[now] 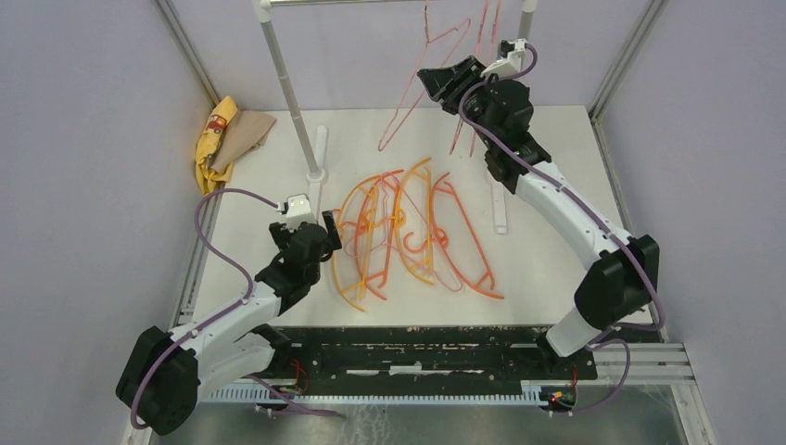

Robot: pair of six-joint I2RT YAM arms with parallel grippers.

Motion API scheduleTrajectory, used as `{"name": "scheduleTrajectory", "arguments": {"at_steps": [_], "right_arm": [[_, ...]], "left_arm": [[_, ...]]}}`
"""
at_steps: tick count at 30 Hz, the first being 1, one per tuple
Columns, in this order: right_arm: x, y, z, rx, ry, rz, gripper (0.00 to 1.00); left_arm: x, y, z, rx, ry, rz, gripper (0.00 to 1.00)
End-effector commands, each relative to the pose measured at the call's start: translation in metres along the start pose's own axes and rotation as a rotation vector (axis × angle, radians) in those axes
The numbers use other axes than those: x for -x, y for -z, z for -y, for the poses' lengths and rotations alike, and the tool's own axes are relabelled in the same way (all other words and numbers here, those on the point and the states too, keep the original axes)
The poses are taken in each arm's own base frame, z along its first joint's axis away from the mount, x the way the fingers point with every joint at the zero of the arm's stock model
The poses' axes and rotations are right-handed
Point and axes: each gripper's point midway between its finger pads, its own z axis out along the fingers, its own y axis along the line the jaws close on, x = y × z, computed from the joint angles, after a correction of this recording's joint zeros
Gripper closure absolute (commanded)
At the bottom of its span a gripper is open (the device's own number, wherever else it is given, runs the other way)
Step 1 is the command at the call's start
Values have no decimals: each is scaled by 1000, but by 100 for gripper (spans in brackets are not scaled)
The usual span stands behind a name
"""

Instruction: Organize the hangers

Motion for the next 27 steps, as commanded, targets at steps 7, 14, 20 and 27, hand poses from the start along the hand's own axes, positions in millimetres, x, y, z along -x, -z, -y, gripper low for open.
{"name": "scheduleTrajectory", "arguments": {"at_steps": [7,14,20,27], "right_arm": [[12,69,-90,206,315,-65,40],[-117,99,-129,363,512,-428,40],[-221,115,-86,296,611,-706,41],[-299,150,17,80,759,-980,45]], "left_arm": [[9,-2,0,23,51,34,1],[9,-1,-2,25,45,39,1],[8,-2,-2,31,46,37,1],[13,2,-10,60,74,59,1]]}}
